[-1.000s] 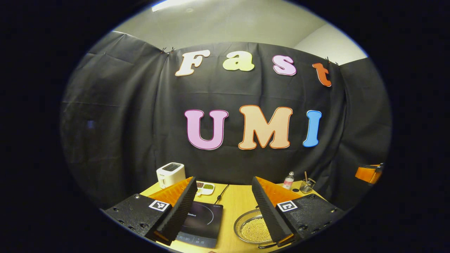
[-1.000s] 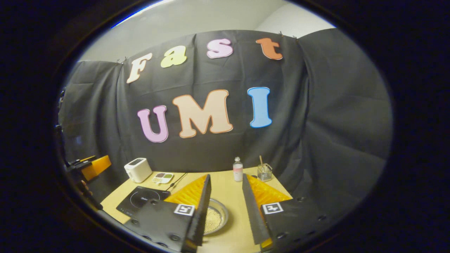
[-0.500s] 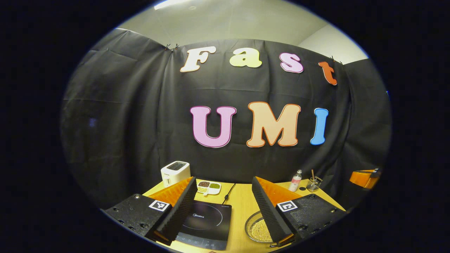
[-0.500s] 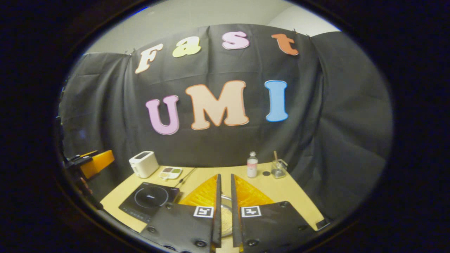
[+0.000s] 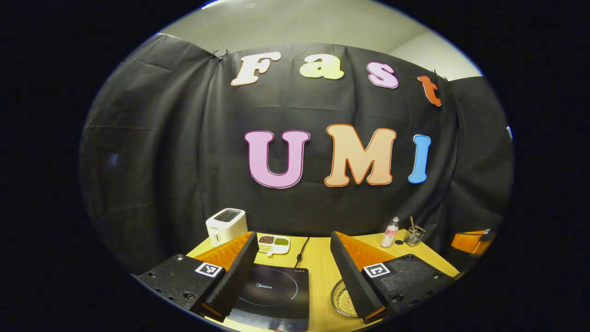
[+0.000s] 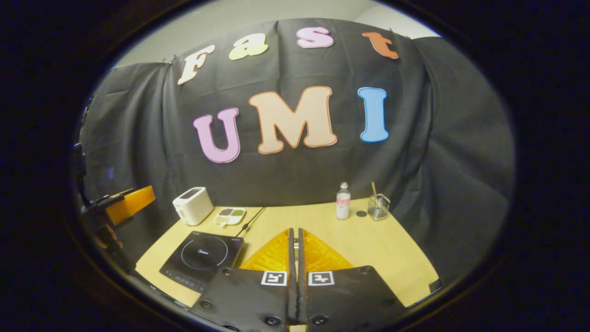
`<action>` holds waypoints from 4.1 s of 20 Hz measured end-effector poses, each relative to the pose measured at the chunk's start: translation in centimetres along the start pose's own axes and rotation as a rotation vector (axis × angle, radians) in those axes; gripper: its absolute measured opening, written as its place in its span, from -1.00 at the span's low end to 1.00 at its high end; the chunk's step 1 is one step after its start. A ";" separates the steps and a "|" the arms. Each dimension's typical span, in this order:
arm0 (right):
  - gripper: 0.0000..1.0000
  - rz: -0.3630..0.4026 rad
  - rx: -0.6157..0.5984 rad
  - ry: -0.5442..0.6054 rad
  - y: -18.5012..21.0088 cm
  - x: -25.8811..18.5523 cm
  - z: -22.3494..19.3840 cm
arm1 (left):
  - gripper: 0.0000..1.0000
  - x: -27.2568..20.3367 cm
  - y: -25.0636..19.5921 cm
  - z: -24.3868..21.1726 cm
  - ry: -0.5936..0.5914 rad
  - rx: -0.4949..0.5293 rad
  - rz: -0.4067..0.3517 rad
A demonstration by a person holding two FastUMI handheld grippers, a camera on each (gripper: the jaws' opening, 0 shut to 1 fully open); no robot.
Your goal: First push the handle of the pot to place it horizontally, then grasp the pot with both hands and set it on the induction cooktop.
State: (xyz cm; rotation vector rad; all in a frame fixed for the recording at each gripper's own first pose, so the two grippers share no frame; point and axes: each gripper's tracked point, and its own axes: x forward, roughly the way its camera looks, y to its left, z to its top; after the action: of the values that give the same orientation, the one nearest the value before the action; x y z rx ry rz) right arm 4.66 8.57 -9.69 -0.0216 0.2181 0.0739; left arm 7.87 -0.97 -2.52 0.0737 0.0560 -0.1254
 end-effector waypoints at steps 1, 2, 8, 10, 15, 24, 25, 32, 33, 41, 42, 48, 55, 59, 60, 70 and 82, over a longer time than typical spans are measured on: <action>-1.00 0.013 0.003 0.031 0.5 0.2 -1.2 | 0.91 0.2 0.3 -0.1 0.005 0.003 0.003; -0.95 0.023 0.004 0.062 0.8 0.3 -2.3 | 0.91 0.3 0.5 -0.2 0.008 0.005 0.007; -1.00 0.128 0.039 0.226 3.9 -0.6 -8.4 | 0.91 0.8 1.3 -1.0 0.029 -0.007 0.011; -0.94 0.146 0.046 0.279 4.7 -0.8 -10.3 | 0.91 0.8 1.8 -1.3 0.033 -0.012 0.018; -0.94 0.195 0.058 0.439 6.5 -1.2 -15.2 | 0.91 0.3 2.9 -1.2 0.028 0.009 0.029; -0.94 0.234 0.110 0.701 8.0 -1.8 -21.6 | 0.83 0.3 3.6 -2.4 0.057 0.040 0.011; -0.94 0.229 0.125 0.726 8.0 -1.9 -22.3 | 0.91 0.2 3.7 -2.5 0.064 0.046 0.010; -1.00 0.182 0.121 0.817 7.5 -1.2 -25.8 | 0.92 0.0 4.5 -4.0 0.106 0.036 0.020; -1.00 0.183 0.114 0.831 7.5 -1.3 -26.2 | 0.92 -0.1 4.6 -4.0 0.110 0.035 0.024; -0.94 0.171 0.149 0.895 7.0 -0.9 -27.8 | 0.84 -0.4 5.6 -4.7 0.126 0.027 0.064; -0.94 0.170 0.149 0.902 6.9 -0.9 -27.9 | 0.84 -0.4 5.7 -4.6 0.126 0.027 0.068; -0.94 0.157 0.118 0.932 6.1 -1.0 -28.6 | 0.92 -0.3 5.6 -5.1 0.134 0.014 0.074; -0.95 0.108 0.099 0.935 4.1 -1.1 -28.6 | 0.83 -0.5 5.5 -5.2 0.133 0.019 0.086; -0.94 0.088 0.075 0.940 2.7 -1.3 -28.7 | 0.92 -0.4 5.1 -5.1 0.127 0.022 0.088; -0.94 0.080 0.073 0.940 2.3 -1.3 -28.6 | 0.92 -0.4 5.0 -5.0 0.125 0.024 0.086; -0.94 -0.042 0.063 0.922 -4.8 0.5 -27.6 | 0.92 0.1 3.6 -4.9 0.122 0.029 0.074; -0.94 -0.115 0.044 0.894 -10.3 3.5 -25.9 | 0.92 -0.3 4.0 -5.2 0.131 0.032 0.095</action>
State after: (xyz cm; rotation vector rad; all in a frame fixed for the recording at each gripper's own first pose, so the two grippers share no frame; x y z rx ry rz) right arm 3.30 -2.22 -35.62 -0.0228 1.1111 -0.0615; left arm 7.78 3.38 -7.36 0.1163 0.1814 -0.0265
